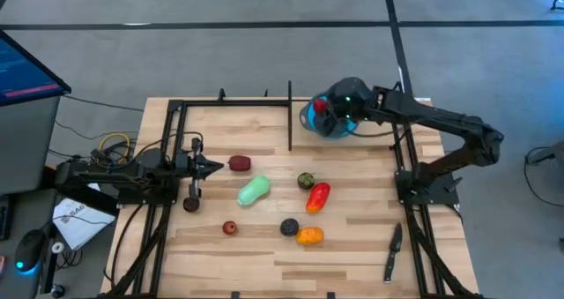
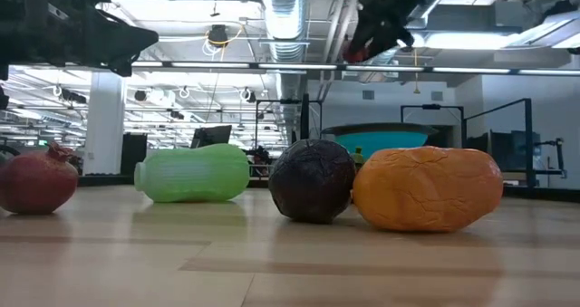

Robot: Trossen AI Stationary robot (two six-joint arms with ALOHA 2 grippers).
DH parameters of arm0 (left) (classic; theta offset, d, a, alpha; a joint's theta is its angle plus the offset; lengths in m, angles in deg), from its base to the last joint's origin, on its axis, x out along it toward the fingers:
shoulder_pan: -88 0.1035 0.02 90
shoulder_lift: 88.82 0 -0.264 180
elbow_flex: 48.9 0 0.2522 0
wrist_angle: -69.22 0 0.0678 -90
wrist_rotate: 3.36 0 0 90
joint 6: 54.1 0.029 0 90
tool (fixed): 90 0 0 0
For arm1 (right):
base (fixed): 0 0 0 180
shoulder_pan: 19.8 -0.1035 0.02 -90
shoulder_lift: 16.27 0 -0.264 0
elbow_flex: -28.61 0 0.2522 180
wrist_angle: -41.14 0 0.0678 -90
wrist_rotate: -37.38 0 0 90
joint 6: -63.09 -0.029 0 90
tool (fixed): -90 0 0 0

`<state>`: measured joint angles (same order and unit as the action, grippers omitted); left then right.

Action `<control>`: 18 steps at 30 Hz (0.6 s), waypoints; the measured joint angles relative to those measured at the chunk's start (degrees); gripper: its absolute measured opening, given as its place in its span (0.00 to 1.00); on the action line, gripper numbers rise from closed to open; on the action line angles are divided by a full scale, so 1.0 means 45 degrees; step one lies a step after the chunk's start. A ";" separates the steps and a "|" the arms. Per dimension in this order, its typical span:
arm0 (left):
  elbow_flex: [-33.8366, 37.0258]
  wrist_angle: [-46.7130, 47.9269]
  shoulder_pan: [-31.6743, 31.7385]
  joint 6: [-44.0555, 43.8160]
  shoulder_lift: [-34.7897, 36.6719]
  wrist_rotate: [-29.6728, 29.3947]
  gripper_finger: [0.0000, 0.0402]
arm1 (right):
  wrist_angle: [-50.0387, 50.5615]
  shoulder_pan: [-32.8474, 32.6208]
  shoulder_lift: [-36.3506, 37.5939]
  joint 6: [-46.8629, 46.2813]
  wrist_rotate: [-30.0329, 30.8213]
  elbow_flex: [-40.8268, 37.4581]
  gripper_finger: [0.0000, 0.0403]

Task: Pick & Place Fruit
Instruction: Put the top red pomegranate into the blue strainer bowl on the shelf

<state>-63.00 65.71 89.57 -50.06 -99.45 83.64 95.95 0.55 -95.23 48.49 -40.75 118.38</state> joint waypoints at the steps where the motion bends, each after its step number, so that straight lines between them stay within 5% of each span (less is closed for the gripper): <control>1: -0.0002 -0.0007 -0.0002 0.0001 0.0000 0.0001 0.01 | 0.0012 0.0126 -0.0140 0.0116 -0.0016 -0.0004 0.50; 18: 0.0000 -0.0141 -0.0002 0.0000 0.0005 0.0005 0.01 | 0.0089 0.1018 -0.1476 0.0343 -0.0022 0.0004 0.50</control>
<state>-63.00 65.08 89.56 -50.05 -99.43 83.66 96.35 5.13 -101.87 50.04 -40.85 118.40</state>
